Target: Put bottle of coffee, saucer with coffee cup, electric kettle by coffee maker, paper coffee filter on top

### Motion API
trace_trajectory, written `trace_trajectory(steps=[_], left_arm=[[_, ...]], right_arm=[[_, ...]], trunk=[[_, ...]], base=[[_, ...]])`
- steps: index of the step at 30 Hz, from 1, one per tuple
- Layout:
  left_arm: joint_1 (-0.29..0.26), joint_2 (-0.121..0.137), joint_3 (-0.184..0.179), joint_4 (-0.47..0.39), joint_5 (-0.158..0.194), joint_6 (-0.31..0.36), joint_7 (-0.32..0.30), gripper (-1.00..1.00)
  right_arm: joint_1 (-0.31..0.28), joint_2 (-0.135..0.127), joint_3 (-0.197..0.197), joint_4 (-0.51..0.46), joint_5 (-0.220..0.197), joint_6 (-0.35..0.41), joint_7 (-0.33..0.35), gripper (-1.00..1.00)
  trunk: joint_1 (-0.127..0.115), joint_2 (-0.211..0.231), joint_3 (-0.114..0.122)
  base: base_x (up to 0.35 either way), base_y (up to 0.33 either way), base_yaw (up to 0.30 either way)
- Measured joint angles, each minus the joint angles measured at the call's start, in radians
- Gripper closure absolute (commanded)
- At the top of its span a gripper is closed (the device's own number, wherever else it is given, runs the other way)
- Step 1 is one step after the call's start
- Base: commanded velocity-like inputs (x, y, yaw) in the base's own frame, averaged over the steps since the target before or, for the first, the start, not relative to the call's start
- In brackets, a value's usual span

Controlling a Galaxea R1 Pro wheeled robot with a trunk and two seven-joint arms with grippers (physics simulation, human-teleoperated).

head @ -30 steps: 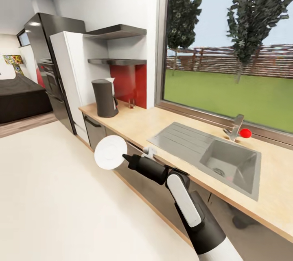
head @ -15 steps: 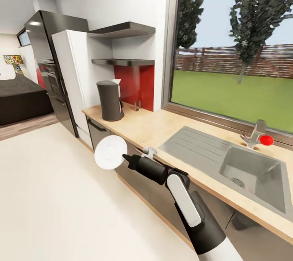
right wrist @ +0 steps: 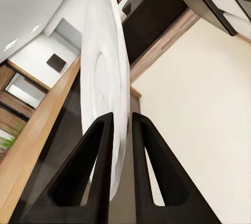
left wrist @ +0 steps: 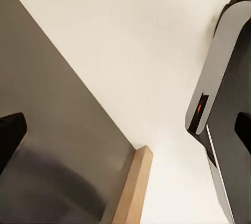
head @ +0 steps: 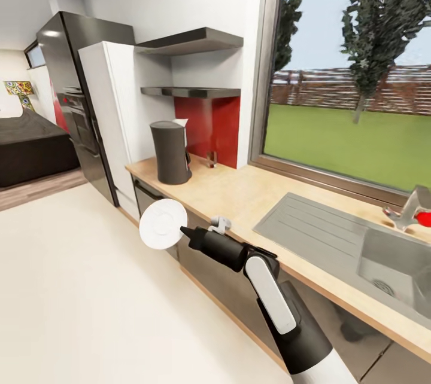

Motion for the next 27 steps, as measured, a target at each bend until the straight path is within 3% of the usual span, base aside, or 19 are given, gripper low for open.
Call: trace_trajectory(steps=[27], left_arm=[[-0.001, 0.0, 0.0, 0.0, 0.0, 0.0, 0.0, -1.0]], right_arm=[[0.0, 0.0, 0.0, 0.0, 0.0, 0.0, 0.0, 1.0]], trunk=[[0.0, 0.0, 0.0]], base=[[0.262, 0.245, -0.029]])
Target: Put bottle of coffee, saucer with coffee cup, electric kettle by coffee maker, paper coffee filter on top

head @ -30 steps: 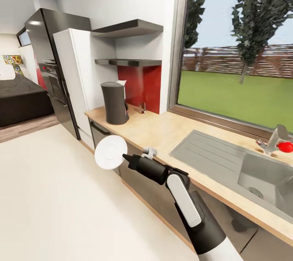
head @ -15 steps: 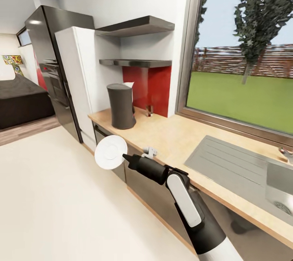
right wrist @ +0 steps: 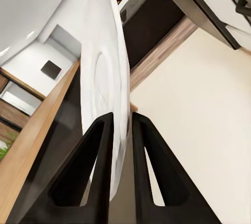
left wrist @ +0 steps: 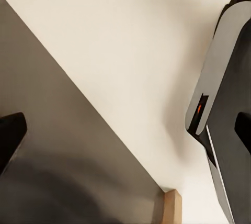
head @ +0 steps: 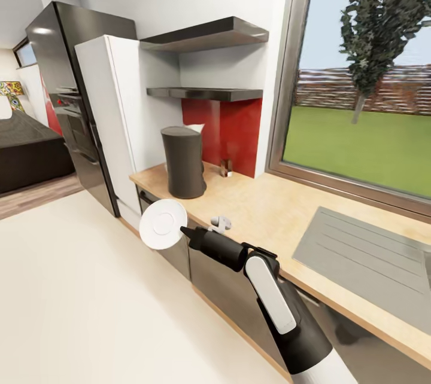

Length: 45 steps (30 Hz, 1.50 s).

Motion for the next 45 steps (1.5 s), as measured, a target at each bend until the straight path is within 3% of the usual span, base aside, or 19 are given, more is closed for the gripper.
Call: trace_trajectory(steps=[15, 28, 39, 41, 44, 45], left_arm=[[0.0, -0.001, 0.0, 0.0, 0.0, 0.0, 0.0, -1.0], [0.0, -0.001, 0.0, 0.0, 0.0, 0.0, 0.0, -1.0], [0.0, -0.002, 0.0, 0.0, 0.0, 0.0, 0.0, -1.0], [0.0, -0.002, 0.0, 0.0, 0.0, 0.0, 0.0, -1.0], [0.0, -0.002, 0.0, 0.0, 0.0, 0.0, 0.0, -1.0], [0.0, -0.002, 0.0, 0.0, 0.0, 0.0, -0.001, -1.0]], right_arm=[[0.0, 0.0, -0.002, 0.0, 0.0, 0.0, 0.0, 1.0], [0.0, 0.0, -0.002, 0.0, 0.0, 0.0, 0.0, 1.0], [0.0, -0.006, -0.004, 0.04, -0.001, 0.0, -0.005, 1.0], [0.0, -0.014, -0.01, 0.124, 0.002, 0.0, -0.008, 1.0], [0.0, -0.017, -0.067, 0.219, 0.005, -0.002, -0.031, 1.0], [0.0, -0.018, -0.104, 0.235, 0.014, -0.002, -0.073, 1.0]], trunk=[[0.0, 0.0, 0.0], [0.0, 0.0, 0.0], [0.0, 0.0, 0.0], [0.0, 0.0, 0.0], [0.001, 0.0, 0.0], [0.001, 0.0, 0.0]], base=[[0.281, 0.229, -0.004], [0.204, 0.28, -0.224], [0.219, 0.232, -0.012], [0.051, 0.045, 0.0], [0.012, 0.011, 0.0], [0.003, 0.003, 0.0]])
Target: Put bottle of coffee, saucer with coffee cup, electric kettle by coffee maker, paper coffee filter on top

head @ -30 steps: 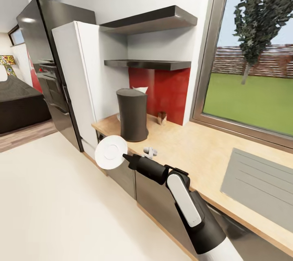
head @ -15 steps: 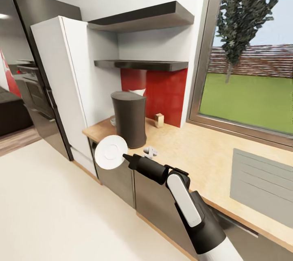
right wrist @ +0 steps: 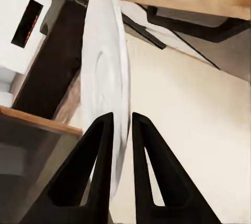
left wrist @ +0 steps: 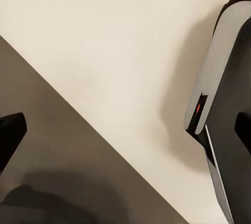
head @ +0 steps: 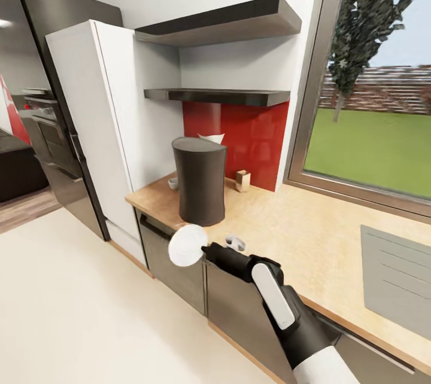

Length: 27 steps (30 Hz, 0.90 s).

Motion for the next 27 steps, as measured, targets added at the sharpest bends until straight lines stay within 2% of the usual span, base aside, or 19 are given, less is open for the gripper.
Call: trace_trajectory(steps=[3, 7, 27], left_arm=[[0.0, 0.0, -0.001, 0.0, 0.0, 0.0, -0.001, -1.0], [0.0, 0.001, -0.002, 0.0, -0.002, 0.0, -0.001, -1.0], [0.001, 0.002, -0.004, 0.008, -0.005, 0.001, -0.001, -1.0]], right_arm=[[0.0, 0.0, -0.043, 0.006, -0.004, -0.001, -0.044, 1.0], [0.0, -0.008, -0.092, 0.004, -0.005, -0.001, -0.058, 1.0], [0.0, -0.011, -0.103, 0.005, -0.005, -0.002, -0.062, 1.0]], trunk=[[0.0, 0.0, 0.0], [0.0, 0.0, 0.0], [0.0, 0.0, -0.002]], base=[[0.001, 0.001, 0.0], [0.0, 0.0, -0.029], [0.0, 0.0, -0.253]])
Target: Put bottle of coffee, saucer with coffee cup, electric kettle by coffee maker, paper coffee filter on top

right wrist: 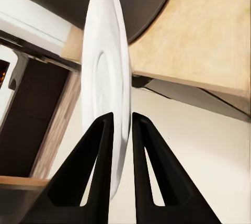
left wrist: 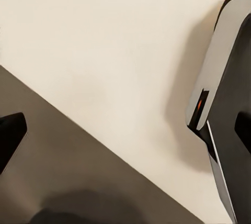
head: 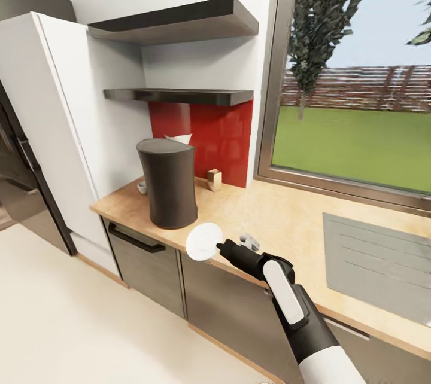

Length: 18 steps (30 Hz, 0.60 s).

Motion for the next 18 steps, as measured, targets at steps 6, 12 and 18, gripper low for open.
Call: trace_trajectory(steps=[6, 12, 18], left_arm=[[0.0, 0.001, -0.001, 0.004, -0.001, 0.002, 0.0, -1.0], [0.0, 0.0, -0.002, 0.006, -0.001, 0.004, 0.0, -1.0], [0.0, 0.0, -0.001, 0.006, -0.001, 0.004, 0.0, -1.0]], right_arm=[[0.0, 0.0, -0.001, 0.0, 0.0, 0.0, 0.0, 1.0], [0.0, 0.0, -0.001, 0.0, 0.0, 0.0, 0.0, 1.0], [0.0, 0.0, -0.001, 0.0, 0.0, 0.0, 0.0, 1.0]], trunk=[[0.0, 0.0, 0.0], [0.0, 0.0, 0.0], [0.0, 0.0, 0.0]], base=[[0.0, 0.0, -0.269], [0.066, 0.0, -0.269], [0.152, 0.009, -0.269]])
